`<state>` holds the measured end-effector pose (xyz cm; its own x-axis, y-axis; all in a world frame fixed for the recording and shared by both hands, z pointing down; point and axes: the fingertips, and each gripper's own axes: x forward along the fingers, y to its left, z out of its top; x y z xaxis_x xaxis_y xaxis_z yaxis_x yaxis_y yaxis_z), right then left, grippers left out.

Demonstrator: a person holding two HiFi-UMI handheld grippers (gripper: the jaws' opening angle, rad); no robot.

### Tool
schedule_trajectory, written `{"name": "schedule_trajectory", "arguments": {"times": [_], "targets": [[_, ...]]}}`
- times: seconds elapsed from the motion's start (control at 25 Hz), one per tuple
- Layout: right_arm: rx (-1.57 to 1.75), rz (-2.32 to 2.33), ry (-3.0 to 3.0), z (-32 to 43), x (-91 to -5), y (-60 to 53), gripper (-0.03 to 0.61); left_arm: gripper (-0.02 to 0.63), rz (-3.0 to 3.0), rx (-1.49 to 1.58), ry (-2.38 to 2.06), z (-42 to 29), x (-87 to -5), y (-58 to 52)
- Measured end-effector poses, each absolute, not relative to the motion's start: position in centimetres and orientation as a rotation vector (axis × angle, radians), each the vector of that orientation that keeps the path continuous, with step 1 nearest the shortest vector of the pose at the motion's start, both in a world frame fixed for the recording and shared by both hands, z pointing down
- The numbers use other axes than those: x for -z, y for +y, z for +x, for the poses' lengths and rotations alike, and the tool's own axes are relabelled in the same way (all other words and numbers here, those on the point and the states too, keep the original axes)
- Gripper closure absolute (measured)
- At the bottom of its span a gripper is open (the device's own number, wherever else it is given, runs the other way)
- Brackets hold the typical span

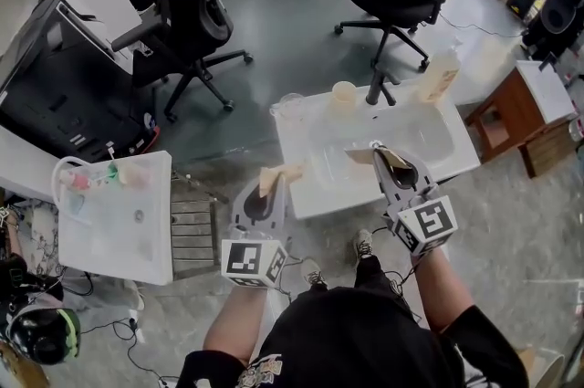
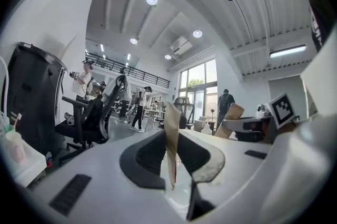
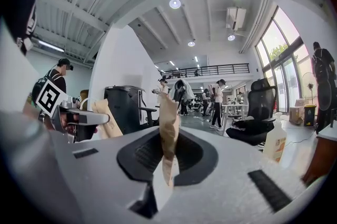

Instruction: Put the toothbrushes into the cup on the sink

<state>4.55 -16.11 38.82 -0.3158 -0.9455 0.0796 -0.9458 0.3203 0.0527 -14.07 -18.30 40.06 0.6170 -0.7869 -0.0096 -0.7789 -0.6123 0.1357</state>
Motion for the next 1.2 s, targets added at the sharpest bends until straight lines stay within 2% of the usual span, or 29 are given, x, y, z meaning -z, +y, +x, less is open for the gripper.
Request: {"name": "schedule_trajectory", "arguments": {"times": [0.68, 1.2], "targets": [[0.029, 1.637, -2.611, 12.0, -38.7, -24.4, 0.54, 0.555, 2.652, 0.036, -1.476, -6.6, -39.9, -21.2], [0.069, 1.575, -2.621, 14.2, -39.9, -33.0, 0.54, 0.555, 2.597, 0.027, -1.563, -4.8, -40.0, -23.4]]}}
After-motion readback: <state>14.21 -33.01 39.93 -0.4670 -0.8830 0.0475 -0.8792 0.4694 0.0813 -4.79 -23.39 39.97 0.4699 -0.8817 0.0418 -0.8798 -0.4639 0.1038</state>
